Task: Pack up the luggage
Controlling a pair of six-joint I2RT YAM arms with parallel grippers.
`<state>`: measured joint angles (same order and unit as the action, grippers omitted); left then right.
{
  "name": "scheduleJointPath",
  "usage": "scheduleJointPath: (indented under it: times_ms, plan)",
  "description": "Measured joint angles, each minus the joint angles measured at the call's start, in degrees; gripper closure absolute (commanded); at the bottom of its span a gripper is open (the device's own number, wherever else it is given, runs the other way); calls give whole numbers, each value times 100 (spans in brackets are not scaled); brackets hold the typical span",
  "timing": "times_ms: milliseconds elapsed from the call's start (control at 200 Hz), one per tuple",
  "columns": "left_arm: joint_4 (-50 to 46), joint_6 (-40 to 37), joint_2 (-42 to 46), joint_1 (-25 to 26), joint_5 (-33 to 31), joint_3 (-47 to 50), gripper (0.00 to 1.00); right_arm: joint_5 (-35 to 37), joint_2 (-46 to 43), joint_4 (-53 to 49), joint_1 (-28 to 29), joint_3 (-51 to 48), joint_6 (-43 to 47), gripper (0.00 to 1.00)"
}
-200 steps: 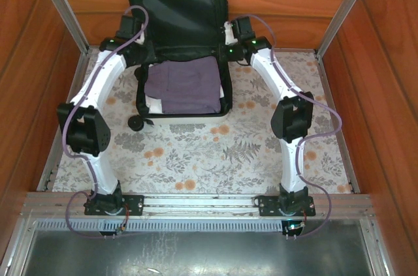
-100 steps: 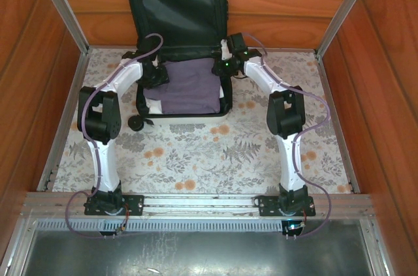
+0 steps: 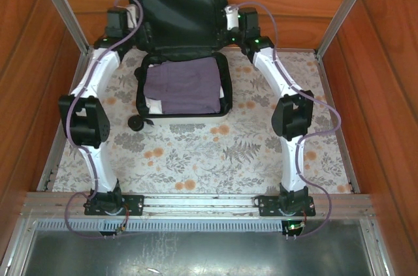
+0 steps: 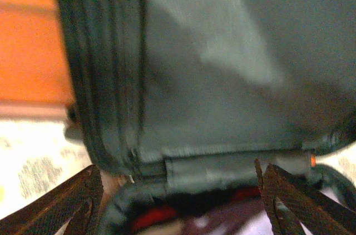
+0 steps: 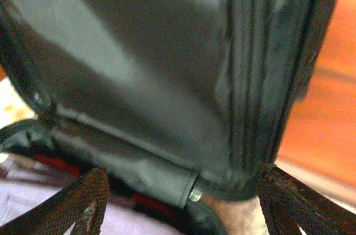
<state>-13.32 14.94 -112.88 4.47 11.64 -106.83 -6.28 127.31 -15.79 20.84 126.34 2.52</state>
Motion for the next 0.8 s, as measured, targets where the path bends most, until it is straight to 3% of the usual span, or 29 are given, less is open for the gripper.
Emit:
scheduleJointPath:
  times_ms: [220,395,570,680,805]
  plan:
    - [881,63,-26,-750,651,87,23,17,946,796,-184,1790,385,49]
    - [525,214,885,-553,341,1567,23,-20,1429,1497,-249,2201,584,52]
    - [-452,546,2922,614,-739,3512,34,-48,1753,1862,-258,2337,815,54]
    - [-614,1276,4122,1661,-1008,4572,43,-109,1934,2076,-258,2439,935,60]
    - [-664,2367,4669,2677,-1519,5591,51,-129,2181,2269,-258,2704,973,70]
